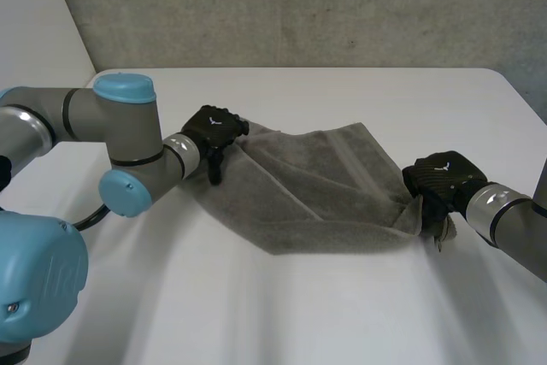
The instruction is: Fold the towel.
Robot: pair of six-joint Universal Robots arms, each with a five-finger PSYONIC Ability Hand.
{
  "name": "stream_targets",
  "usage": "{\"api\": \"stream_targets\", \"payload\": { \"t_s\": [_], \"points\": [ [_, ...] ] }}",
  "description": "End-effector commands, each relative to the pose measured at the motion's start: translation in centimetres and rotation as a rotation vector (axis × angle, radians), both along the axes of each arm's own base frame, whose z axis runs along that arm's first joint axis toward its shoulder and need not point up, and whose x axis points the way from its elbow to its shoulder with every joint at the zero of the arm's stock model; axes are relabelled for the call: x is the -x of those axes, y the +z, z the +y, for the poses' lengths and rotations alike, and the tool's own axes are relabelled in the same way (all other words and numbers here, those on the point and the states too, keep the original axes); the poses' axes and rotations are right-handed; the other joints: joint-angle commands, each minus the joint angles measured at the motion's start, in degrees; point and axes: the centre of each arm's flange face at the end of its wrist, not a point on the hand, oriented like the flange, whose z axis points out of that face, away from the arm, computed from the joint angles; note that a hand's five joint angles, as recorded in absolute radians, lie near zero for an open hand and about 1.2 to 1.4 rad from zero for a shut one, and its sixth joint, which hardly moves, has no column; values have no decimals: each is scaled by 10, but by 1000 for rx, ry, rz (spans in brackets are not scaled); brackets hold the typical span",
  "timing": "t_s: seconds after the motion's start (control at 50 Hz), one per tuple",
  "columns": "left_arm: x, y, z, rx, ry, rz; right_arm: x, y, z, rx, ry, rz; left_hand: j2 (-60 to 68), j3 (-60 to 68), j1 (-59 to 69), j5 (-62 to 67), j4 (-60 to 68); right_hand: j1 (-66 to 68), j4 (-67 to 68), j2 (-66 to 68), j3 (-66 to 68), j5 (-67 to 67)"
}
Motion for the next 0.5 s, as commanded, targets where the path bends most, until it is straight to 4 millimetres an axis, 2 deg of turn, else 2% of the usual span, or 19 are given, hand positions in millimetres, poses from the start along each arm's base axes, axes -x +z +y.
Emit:
{"api": "stream_targets", "payload": {
  "t_s": [0.02,0.22,0.26,0.28,0.32,0.38,0.5],
  "points": [
    [-3,-12,1,-62,-32,-7,-1,-1,1,-3,3,1,-13,-13,-14,-117,-12,-2,0,1,0,-1],
    [-2,-21,6,-102,-52,-15,-2,-3,1,-6,6,2,93,93,92,-11,94,-2,0,1,0,-1],
    [-2,-19,6,-99,-55,-13,-2,-3,1,-6,6,2,194,193,192,90,194,-2,0,1,0,-1],
    [-2,-19,6,-99,-55,-13,-2,-3,1,-6,6,2,194,194,193,90,194,-2,0,1,0,-1],
    [-3,-18,6,-94,-42,-16,-2,-3,1,-6,6,2,391,391,390,288,392,-2,0,1,0,-1],
    [-4,-18,8,-97,-42,-18,-2,-3,1,-6,6,2,453,453,452,349,453,-2,0,1,0,-1],
    [-7,6,6,-5,-1,3,-2,-3,1,-6,6,3,502,502,501,398,502,-4,-1,-1,-2,-2]
  ]
}}
